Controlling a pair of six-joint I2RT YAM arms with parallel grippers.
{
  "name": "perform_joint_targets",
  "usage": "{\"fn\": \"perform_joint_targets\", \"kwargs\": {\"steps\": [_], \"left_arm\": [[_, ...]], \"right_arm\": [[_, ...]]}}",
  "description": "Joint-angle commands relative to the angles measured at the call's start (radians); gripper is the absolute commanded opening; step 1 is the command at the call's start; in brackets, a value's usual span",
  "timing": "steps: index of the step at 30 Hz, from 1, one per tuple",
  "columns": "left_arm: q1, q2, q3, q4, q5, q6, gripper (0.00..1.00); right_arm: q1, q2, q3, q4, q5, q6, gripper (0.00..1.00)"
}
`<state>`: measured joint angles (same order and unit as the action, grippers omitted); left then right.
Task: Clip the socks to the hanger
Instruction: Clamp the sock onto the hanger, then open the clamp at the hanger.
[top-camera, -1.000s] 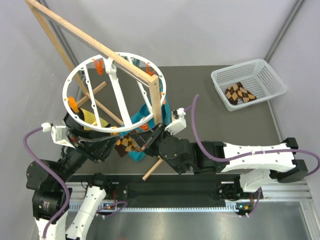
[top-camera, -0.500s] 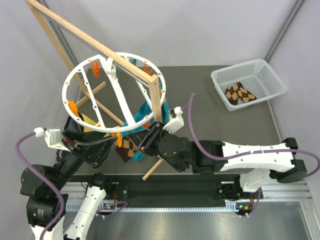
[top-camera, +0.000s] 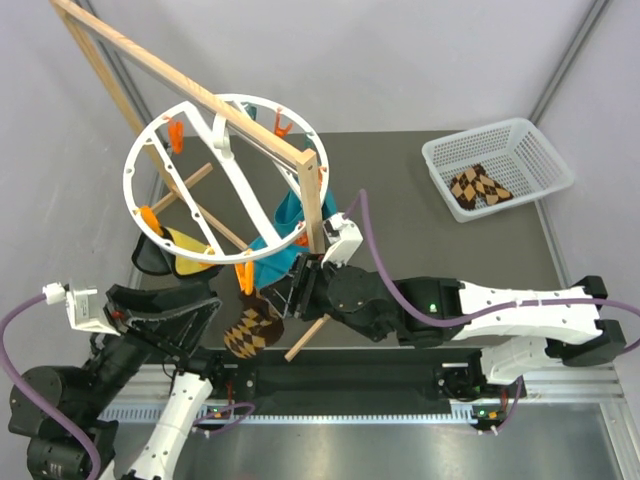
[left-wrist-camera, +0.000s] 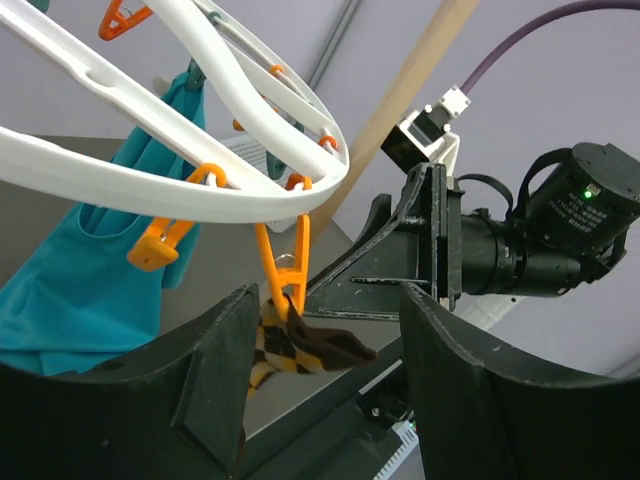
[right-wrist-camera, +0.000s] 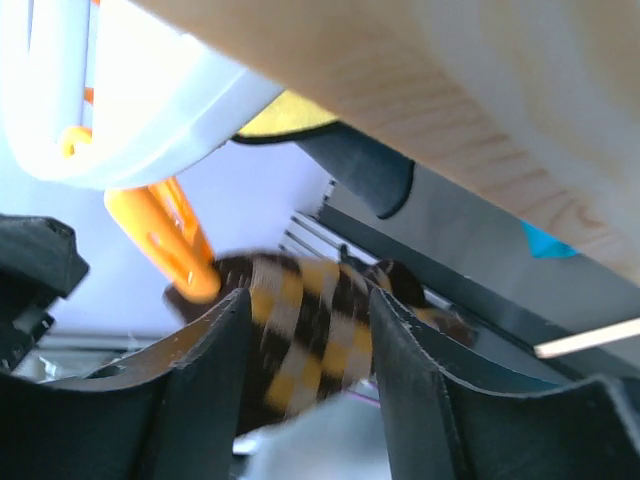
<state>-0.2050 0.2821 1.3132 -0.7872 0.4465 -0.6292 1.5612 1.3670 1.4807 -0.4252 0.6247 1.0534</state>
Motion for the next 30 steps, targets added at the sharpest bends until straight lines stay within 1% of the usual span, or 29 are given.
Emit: {"fn": "perform_joint_targets", "kwargs": {"steps": [1, 4, 7, 9, 10, 12, 13, 14, 16, 17, 18, 20, 21, 24, 25, 26, 30], "left_arm": [[-0.002, 0.023, 0.021, -0.038, 0.073, -0.001, 0.61], [-0.004, 0.035, 0.035, -0.082, 0.051, -0.003, 0.59], [-0.002, 0.046, 0.052, -0.136, 0.009, 0.016, 0.58], [-0.004, 0.051, 0.069, -0.158, -0.038, 0.026, 0.58], [-0.002, 0.055, 0.076, -0.182, -0.055, 0.031, 0.58], [-0.002, 0.061, 0.090, -0.193, -0.080, 0.040, 0.59], [-0.002, 0.068, 0.092, -0.193, -0.084, 0.048, 0.59], [-0.002, 0.068, 0.093, -0.195, -0.086, 0.049, 0.59], [-0.002, 0.072, 0.095, -0.195, -0.100, 0.054, 0.60], [-0.004, 0.077, 0.098, -0.195, -0.104, 0.057, 0.60], [-0.002, 0.078, 0.101, -0.195, -0.112, 0.059, 0.60], [-0.002, 0.084, 0.112, -0.202, -0.141, 0.062, 0.60], [-0.004, 0.088, 0.115, -0.204, -0.150, 0.062, 0.60], [-0.002, 0.095, 0.133, -0.218, -0.184, 0.066, 0.60], [-0.002, 0.095, 0.139, -0.219, -0.192, 0.071, 0.60], [-0.002, 0.098, 0.153, -0.225, -0.212, 0.072, 0.59], [-0.002, 0.092, 0.205, -0.262, -0.293, 0.088, 0.59]], "right_arm": [[-0.003, -0.063, 0.056, -0.076, -0.040, -0.153, 0.51], [-0.003, -0.059, 0.102, -0.173, -0.048, -0.216, 0.52], [-0.001, -0.078, 0.112, -0.227, -0.057, -0.265, 0.53], [-0.001, -0.103, 0.104, -0.234, -0.060, -0.297, 0.54], [-0.003, -0.135, 0.084, -0.233, -0.060, -0.306, 0.56], [-0.001, -0.175, 0.053, -0.213, -0.074, -0.344, 0.62], [0.000, -0.215, 0.015, -0.177, -0.083, -0.363, 0.69], [0.000, -0.235, -0.003, -0.158, -0.094, -0.380, 0.73], [0.016, -0.279, -0.057, -0.103, -0.134, -0.437, 0.78], [0.019, -0.289, -0.071, -0.043, -0.154, -0.455, 0.79], [0.023, -0.290, -0.082, -0.020, -0.207, -0.493, 0.79], [0.054, -0.257, -0.070, 0.002, -0.236, -0.529, 0.81], [0.071, -0.234, -0.053, 0.002, -0.232, -0.571, 0.82], [0.170, -0.123, 0.032, -0.014, -0.174, -0.650, 0.85], [0.189, -0.067, 0.070, -0.007, -0.151, -0.668, 0.85], [0.203, -0.043, 0.082, 0.002, -0.131, -0.685, 0.85], [0.269, 0.033, 0.070, 0.149, 0.030, -0.774, 0.76]]}}
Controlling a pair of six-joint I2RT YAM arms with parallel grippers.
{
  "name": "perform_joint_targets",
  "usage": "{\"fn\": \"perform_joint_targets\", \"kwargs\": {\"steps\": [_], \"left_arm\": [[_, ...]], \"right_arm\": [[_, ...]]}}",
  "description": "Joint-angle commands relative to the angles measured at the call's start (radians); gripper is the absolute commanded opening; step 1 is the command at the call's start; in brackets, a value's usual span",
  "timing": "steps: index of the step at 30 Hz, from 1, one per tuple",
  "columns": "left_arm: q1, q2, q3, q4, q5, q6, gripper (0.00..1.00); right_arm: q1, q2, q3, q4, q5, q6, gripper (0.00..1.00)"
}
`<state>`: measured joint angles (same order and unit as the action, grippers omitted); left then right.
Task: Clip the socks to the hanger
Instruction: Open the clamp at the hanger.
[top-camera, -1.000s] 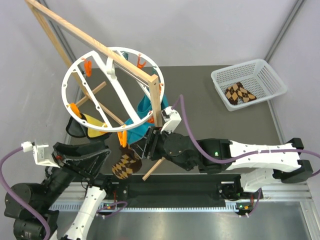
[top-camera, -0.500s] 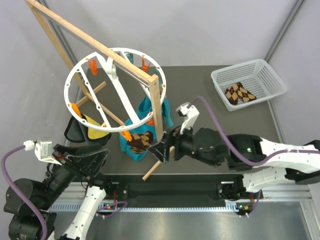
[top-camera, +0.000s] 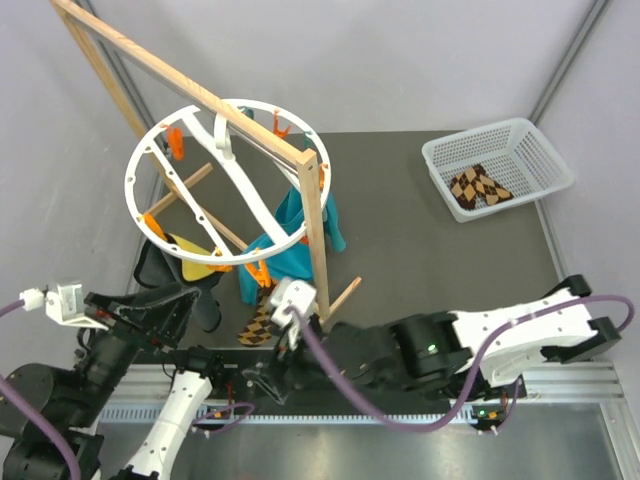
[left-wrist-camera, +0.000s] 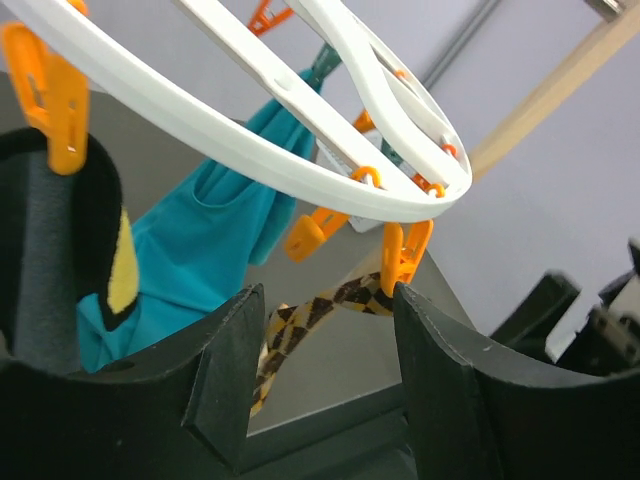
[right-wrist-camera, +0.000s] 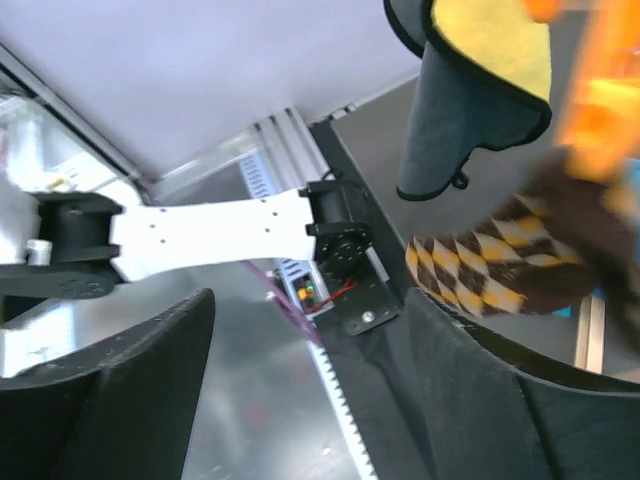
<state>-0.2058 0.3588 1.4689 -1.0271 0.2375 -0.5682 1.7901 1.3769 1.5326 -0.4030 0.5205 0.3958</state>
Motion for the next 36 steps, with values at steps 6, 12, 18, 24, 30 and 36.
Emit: {"fn": "perform_joint_targets", "kwargs": {"steps": [6, 12, 18, 24, 30, 36], "left_arm": [[-0.001, 0.015, 0.108, -0.071, -0.119, 0.051, 0.59], [-0.001, -0.009, 0.085, -0.071, -0.099, 0.036, 0.59], [-0.003, -0.027, 0.100, -0.079, -0.106, 0.028, 0.59], [-0.006, -0.047, 0.088, -0.082, -0.104, 0.025, 0.60], [-0.014, -0.052, 0.080, -0.071, -0.104, 0.019, 0.60], [-0.017, -0.063, 0.065, -0.056, -0.086, -0.002, 0.60]], "right_arm": [[0.074, 0.105, -0.092, 0.503, 0.222, -0.250, 0.59], [0.066, 0.097, -0.331, 1.064, 0.346, -0.680, 0.69], [0.043, 0.134, -0.454, 1.447, 0.260, -0.997, 0.52], [-0.040, 0.137, -0.405, 1.348, 0.138, -0.959, 0.53], [-0.064, 0.168, -0.339, 1.259, 0.087, -0.934, 0.65], [-0.101, 0.206, -0.299, 1.250, 0.079, -0.934, 0.66]]}}
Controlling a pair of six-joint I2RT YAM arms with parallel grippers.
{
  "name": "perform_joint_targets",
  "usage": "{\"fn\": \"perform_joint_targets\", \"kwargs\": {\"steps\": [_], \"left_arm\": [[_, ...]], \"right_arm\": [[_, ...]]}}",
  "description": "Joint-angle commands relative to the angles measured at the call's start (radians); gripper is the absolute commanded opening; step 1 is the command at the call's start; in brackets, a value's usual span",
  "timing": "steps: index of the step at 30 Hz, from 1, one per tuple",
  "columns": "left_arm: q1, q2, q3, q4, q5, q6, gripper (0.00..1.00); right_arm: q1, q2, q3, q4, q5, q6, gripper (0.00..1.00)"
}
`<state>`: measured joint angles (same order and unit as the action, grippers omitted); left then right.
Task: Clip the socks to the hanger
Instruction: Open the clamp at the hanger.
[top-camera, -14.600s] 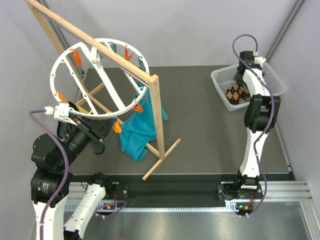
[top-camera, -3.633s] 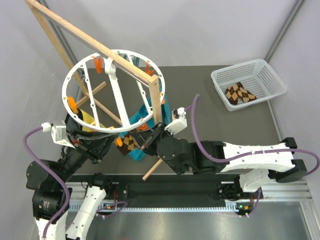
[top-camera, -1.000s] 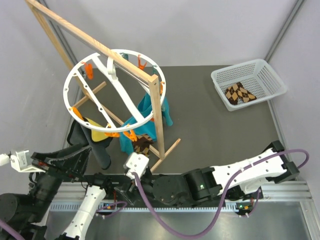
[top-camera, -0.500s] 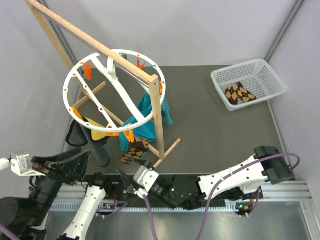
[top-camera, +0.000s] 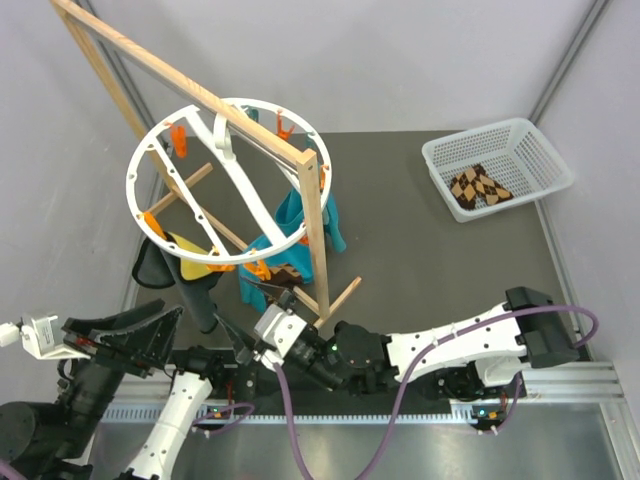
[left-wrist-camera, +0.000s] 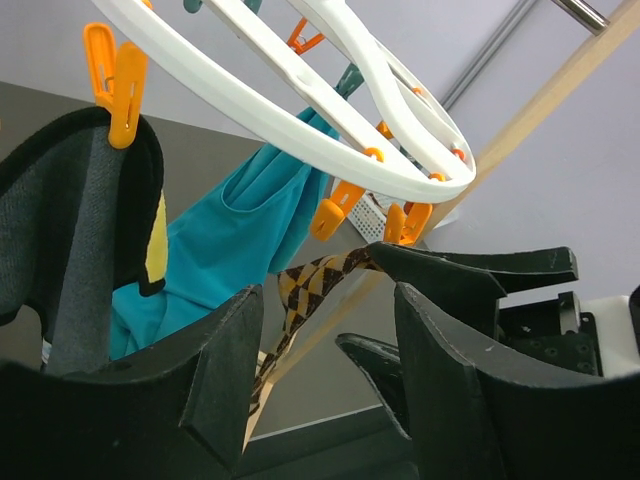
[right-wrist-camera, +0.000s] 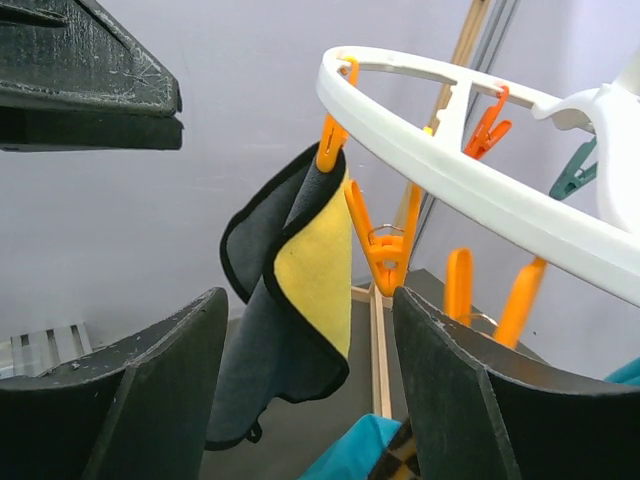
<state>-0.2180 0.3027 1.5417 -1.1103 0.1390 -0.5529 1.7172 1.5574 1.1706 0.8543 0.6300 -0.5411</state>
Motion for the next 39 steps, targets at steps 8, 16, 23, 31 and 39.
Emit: {"fn": "perform_joint_targets", "kwargs": {"steps": [8, 16, 23, 31, 39], "left_arm": [[-0.006, -0.007, 0.005, 0.029, 0.022, -0.028, 0.60], [-0.006, -0.007, -0.002, 0.038, 0.033, -0.038, 0.59], [-0.007, -0.005, 0.006, 0.033, 0.028, -0.038, 0.59], [-0.011, -0.005, -0.012, 0.046, 0.034, -0.036, 0.59], [-0.015, 0.001, -0.008, 0.050, 0.043, -0.041, 0.59]], "right_arm": [[-0.056, 0.062, 0.089, 0.038, 0.008, -0.032, 0.64], [-0.088, 0.095, 0.107, 0.077, 0.023, -0.043, 0.62], [-0.093, 0.093, 0.103, 0.101, 0.077, -0.063, 0.59], [-0.105, 0.099, 0.115, 0.075, 0.050, -0.062, 0.58], [-0.133, 0.127, 0.136, 0.074, 0.017, -0.007, 0.54]]}}
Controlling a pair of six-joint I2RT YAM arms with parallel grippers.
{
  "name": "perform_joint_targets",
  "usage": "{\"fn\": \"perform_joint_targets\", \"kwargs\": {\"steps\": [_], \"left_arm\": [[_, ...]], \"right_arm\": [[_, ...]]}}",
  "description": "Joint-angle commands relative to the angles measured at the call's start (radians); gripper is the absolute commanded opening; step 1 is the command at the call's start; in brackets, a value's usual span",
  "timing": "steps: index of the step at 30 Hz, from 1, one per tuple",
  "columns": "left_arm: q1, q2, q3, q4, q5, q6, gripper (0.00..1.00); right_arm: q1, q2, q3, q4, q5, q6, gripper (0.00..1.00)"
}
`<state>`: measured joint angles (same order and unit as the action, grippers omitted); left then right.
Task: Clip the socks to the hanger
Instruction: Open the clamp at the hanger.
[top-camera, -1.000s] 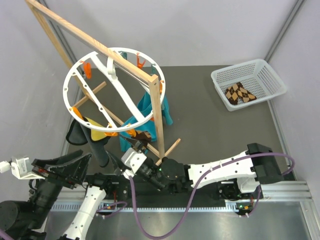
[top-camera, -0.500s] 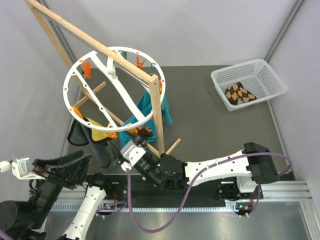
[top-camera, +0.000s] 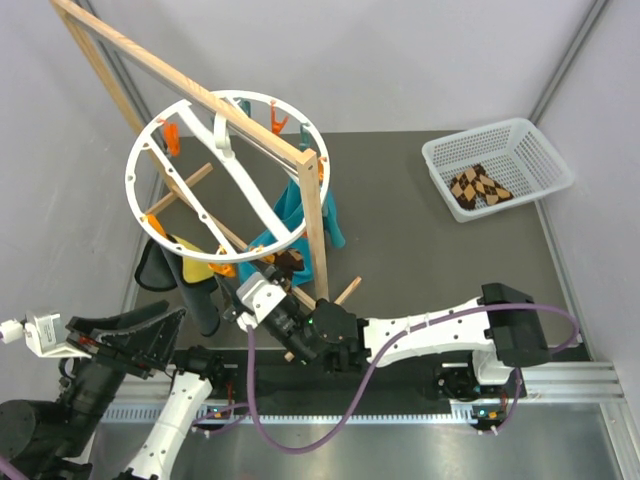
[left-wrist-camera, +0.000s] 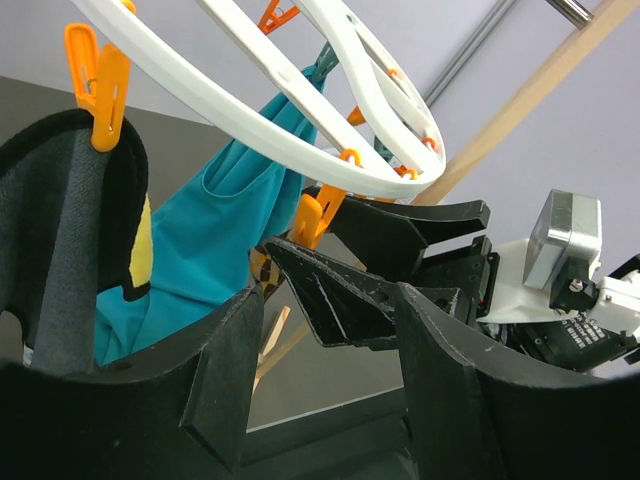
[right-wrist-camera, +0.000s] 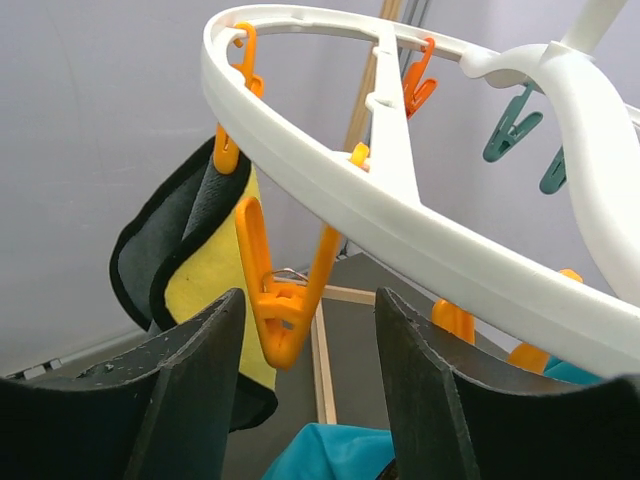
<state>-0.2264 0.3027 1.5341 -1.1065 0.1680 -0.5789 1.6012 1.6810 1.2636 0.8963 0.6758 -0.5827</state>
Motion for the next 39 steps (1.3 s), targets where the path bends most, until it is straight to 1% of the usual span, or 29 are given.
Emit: {"fn": "perform_joint_targets", "kwargs": {"steps": [1, 7, 16, 18, 22, 23, 24, 25, 26, 27, 28, 29, 31, 32, 33, 35, 39], "left_arm": [[-0.008, 0.003, 0.000, 0.045, 0.015, -0.016, 0.59], [-0.011, 0.007, 0.000, 0.054, 0.021, -0.025, 0.59], [-0.011, 0.004, -0.008, 0.059, 0.033, -0.045, 0.59], [-0.011, 0.003, -0.011, 0.060, 0.033, -0.048, 0.59], [-0.011, 0.006, -0.014, 0.065, 0.041, -0.055, 0.59], [-0.011, 0.006, -0.011, 0.065, 0.041, -0.055, 0.59], [-0.013, 0.007, -0.011, 0.066, 0.042, -0.055, 0.59], [-0.013, 0.007, -0.011, 0.066, 0.044, -0.055, 0.59], [-0.013, 0.009, -0.011, 0.069, 0.048, -0.053, 0.60], [-0.013, 0.010, -0.012, 0.071, 0.060, -0.055, 0.60], [-0.013, 0.016, -0.017, 0.079, 0.071, -0.052, 0.60], [-0.013, 0.021, -0.020, 0.080, 0.082, -0.050, 0.61], [-0.013, 0.036, -0.023, 0.094, 0.114, -0.052, 0.61], [-0.013, 0.039, -0.025, 0.100, 0.122, -0.053, 0.61], [-0.013, 0.042, -0.025, 0.105, 0.129, -0.055, 0.62], [-0.013, 0.044, -0.026, 0.129, 0.134, -0.067, 0.63], [-0.013, 0.041, -0.026, 0.161, 0.154, -0.087, 0.64]], "right_arm": [[-0.023, 0.005, 0.043, 0.036, -0.031, 0.040, 0.54], [-0.032, -0.009, 0.040, 0.027, -0.062, 0.067, 0.48], [-0.034, -0.053, -0.001, 0.003, -0.163, 0.124, 0.34], [-0.034, -0.063, -0.001, -0.010, -0.170, 0.141, 0.28], [-0.034, -0.082, 0.002, -0.052, -0.189, 0.179, 0.19], [-0.034, -0.084, 0.005, -0.066, -0.188, 0.190, 0.11], [-0.034, -0.090, 0.008, -0.085, -0.188, 0.216, 0.09], [-0.035, -0.105, 0.007, -0.114, -0.194, 0.233, 0.07], [-0.034, -0.113, 0.008, -0.138, -0.197, 0.251, 0.03], [-0.034, -0.121, 0.013, -0.167, -0.203, 0.297, 0.02], [-0.035, -0.138, 0.026, -0.244, -0.234, 0.322, 0.01], [-0.037, -0.145, 0.036, -0.278, -0.242, 0.349, 0.00], [-0.041, -0.161, 0.078, -0.365, -0.277, 0.443, 0.00], [-0.044, -0.165, 0.100, -0.466, -0.288, 0.478, 0.00], [-0.056, -0.167, 0.133, -0.518, -0.300, 0.556, 0.00], [-0.070, -0.181, 0.163, -0.635, -0.367, 0.640, 0.00], [-0.090, -0.222, 0.169, -0.715, -0.459, 0.812, 0.00]]}}
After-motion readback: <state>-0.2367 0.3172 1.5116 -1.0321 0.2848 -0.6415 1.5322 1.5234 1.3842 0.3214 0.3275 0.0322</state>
